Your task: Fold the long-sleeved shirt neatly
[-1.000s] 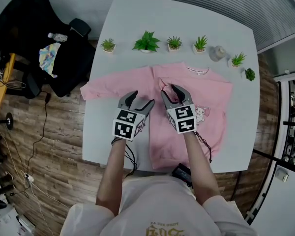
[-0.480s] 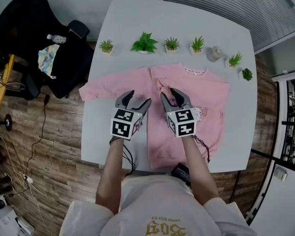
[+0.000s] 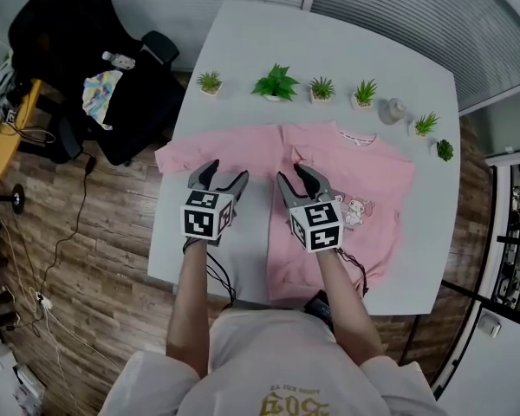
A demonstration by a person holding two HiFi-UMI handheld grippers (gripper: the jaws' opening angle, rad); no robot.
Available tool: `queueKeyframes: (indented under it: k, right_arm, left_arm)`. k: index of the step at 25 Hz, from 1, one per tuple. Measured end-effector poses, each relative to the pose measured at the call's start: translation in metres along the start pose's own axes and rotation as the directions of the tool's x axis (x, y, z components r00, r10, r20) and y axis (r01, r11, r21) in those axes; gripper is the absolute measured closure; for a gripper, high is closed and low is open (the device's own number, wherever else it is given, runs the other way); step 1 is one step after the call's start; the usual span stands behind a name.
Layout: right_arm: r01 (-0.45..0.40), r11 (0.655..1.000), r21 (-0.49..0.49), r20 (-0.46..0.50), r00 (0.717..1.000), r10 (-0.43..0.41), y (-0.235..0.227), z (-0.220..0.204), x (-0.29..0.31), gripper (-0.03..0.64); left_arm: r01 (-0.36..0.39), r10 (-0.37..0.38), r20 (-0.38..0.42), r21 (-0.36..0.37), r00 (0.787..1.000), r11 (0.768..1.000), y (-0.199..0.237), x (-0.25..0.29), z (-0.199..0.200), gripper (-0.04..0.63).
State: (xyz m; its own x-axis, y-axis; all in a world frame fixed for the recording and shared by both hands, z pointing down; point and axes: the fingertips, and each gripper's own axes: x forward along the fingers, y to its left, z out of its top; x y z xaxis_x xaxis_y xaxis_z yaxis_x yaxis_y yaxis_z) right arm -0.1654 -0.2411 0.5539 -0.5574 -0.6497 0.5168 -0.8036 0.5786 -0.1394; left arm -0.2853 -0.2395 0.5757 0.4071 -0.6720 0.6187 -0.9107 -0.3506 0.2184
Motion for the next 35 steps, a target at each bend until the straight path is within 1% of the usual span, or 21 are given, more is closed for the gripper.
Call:
queueKeyframes:
  k: [4, 7, 11, 15, 18, 21, 23, 26, 30, 33, 35]
  right_arm:
    - [-0.04, 0.999, 0.002, 0.01, 0.999, 0.04, 0.02, 0.011, 0.013, 0.446]
    - [-0.074, 0.997, -0.01, 0.0, 0.997, 0.074, 0.037, 0.013, 0.023, 0.446]
    - [-0.111, 0.993, -0.025, -0.025, 0.994, 0.111, 0.056, 0.01, 0.036, 0.449]
    - [-0.136, 0.99, -0.035, -0.05, 0.99, 0.135, 0.072, 0.005, 0.046, 0.45]
    - [-0.148, 0.988, -0.046, -0.069, 0.987, 0.145, 0.08, -0.001, 0.049, 0.451]
    - [-0.156, 0.986, -0.057, -0.086, 0.985, 0.15, 0.084, -0.005, 0.051, 0.453]
    - [-0.157, 0.986, -0.064, -0.097, 0.984, 0.15, 0.086, -0.007, 0.052, 0.453]
    - [-0.157, 0.985, -0.071, -0.109, 0.983, 0.149, 0.089, -0.01, 0.054, 0.453]
    - [-0.162, 0.983, -0.085, -0.126, 0.981, 0.15, 0.095, -0.014, 0.055, 0.453]
    - [-0.163, 0.983, -0.086, -0.134, 0.98, 0.15, 0.095, -0.017, 0.055, 0.454]
    - [-0.16, 0.983, -0.085, -0.139, 0.979, 0.147, 0.094, -0.018, 0.054, 0.454]
  left_arm:
    - [-0.05, 0.05, -0.012, -0.018, 0.999, 0.999, 0.032, -0.01, -0.01, 0.285]
    - [-0.094, 0.093, -0.018, -0.036, 0.995, 0.995, 0.054, -0.019, -0.018, 0.285]
    - [-0.167, 0.165, -0.034, -0.089, 0.986, 0.982, 0.092, -0.031, -0.03, 0.296]
    - [-0.25, 0.249, -0.029, -0.166, 0.968, 0.954, 0.134, -0.045, -0.039, 0.318]
    - [-0.314, 0.317, -0.024, -0.211, 0.948, 0.926, 0.159, -0.051, -0.046, 0.324]
    - [-0.369, 0.37, -0.045, -0.254, 0.928, 0.894, 0.178, -0.053, -0.057, 0.327]
    - [-0.4, 0.399, -0.064, -0.28, 0.915, 0.873, 0.188, -0.054, -0.063, 0.35]
    - [-0.418, 0.413, -0.086, -0.309, 0.907, 0.854, 0.197, -0.051, -0.07, 0.359]
    - [-0.405, 0.396, -0.103, -0.364, 0.913, 0.839, 0.204, -0.046, -0.078, 0.354]
    - [-0.39, 0.384, -0.104, -0.423, 0.918, 0.818, 0.209, -0.043, -0.083, 0.348]
    - [-0.39, 0.381, -0.112, -0.431, 0.918, 0.814, 0.213, -0.042, -0.084, 0.348]
